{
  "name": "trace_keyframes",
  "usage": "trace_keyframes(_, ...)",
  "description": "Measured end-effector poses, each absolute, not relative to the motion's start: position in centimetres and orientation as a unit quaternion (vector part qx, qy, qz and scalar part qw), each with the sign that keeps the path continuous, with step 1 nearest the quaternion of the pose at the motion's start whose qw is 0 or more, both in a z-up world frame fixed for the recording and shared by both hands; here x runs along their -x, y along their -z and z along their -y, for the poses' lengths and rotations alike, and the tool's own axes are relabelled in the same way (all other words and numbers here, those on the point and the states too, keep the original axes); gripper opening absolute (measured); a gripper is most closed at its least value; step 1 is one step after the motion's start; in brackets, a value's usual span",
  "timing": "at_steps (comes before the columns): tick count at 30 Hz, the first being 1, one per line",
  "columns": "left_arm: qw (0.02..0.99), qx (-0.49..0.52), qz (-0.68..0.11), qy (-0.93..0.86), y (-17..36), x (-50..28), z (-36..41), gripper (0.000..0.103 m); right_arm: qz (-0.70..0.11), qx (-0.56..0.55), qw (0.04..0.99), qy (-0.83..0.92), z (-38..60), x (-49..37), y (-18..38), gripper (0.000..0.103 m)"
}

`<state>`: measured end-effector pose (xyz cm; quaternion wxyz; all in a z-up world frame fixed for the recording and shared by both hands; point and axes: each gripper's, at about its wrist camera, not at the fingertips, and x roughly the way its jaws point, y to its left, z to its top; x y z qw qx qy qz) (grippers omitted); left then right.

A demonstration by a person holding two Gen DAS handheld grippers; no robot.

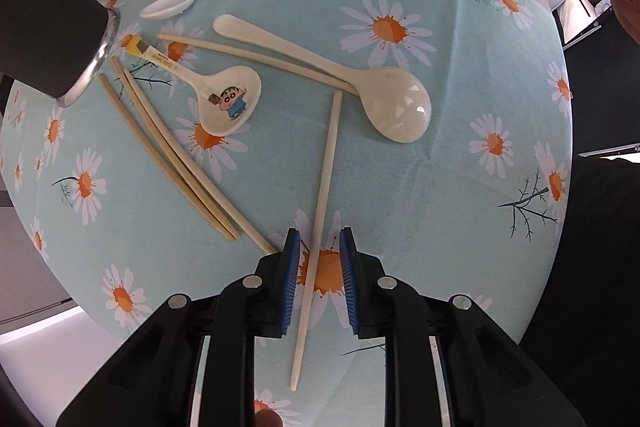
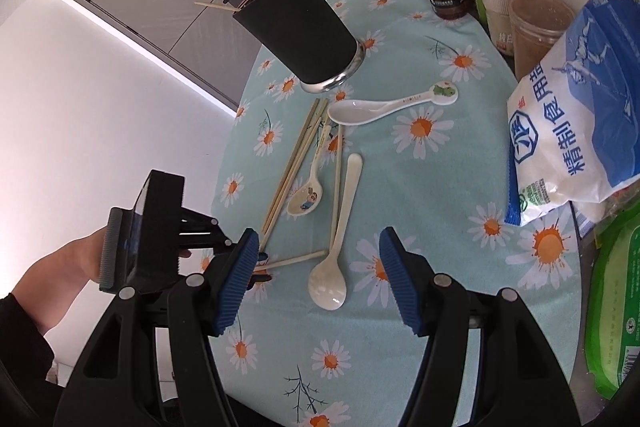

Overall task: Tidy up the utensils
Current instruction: 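Lower the left tool and grasp a loose wooden chopstick, then grasp the long white spoon by its handle with the right tool while the left holds the chopstick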

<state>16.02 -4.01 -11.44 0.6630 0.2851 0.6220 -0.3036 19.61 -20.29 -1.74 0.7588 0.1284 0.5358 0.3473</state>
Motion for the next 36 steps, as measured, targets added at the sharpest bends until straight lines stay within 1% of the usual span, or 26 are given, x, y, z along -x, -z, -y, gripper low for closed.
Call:
trace_keyframes(5,0.659,-0.288,-0.625,0.304,11.5,-16.9,5.0,0.014,-0.547,-0.13,0.748,-0.351,20.2,-20.0,2.3,0.063)
trace_keyframes(7,0.663,-0.287,-0.623,0.3,11.7,-17.0,5.5,0.006,-0.554,-0.131,0.743,-0.351,19.9,-20.2,2.6,0.063)
trace_keyframes(9,0.668,-0.284,-0.621,0.296,11.7,-17.2,5.6,0.005,-0.565,-0.132,0.737,-0.348,19.6,-20.6,3.1,0.063)
trace_keyframes(14,0.68,-0.278,-0.614,0.288,11.3,-16.6,5.0,0.004,-0.631,-0.178,0.676,-0.336,19.1,-22.0,5.9,0.063)
trace_keyframes(20,0.708,-0.224,-0.606,0.284,10.1,-15.5,2.6,0.004,-0.664,-0.193,0.647,-0.322,18.4,-23.0,7.6,0.063)
trace_keyframes(24,0.734,-0.171,-0.593,0.283,8.4,-15.0,0.9,0.004,-0.682,-0.18,0.63,-0.324,17.1,-23.3,8.4,0.063)
trace_keyframes(27,0.755,-0.112,-0.58,0.284,6.9,-14.7,-0.9,0.004,-0.697,-0.164,0.621,-0.32,16.0,-23.3,9.3,0.062)
trace_keyframes(30,0.774,-0.056,-0.566,0.278,5.9,-14.1,-2.8,0.004,-0.703,-0.151,0.615,-0.323,15.2,-23.4,9.8,0.057)
trace_keyframes(32,0.78,-0.038,-0.56,0.276,5.6,-13.6,-3.7,0.004,-0.71,-0.138,0.613,-0.319,14.6,-23.5,10.1,0.054)
trace_keyframes(36,0.783,-0.022,-0.554,0.282,5.1,-12.6,-4.2,0.004,-0.71,-0.101,0.621,-0.315,13.4,-23.5,9.9,0.052)
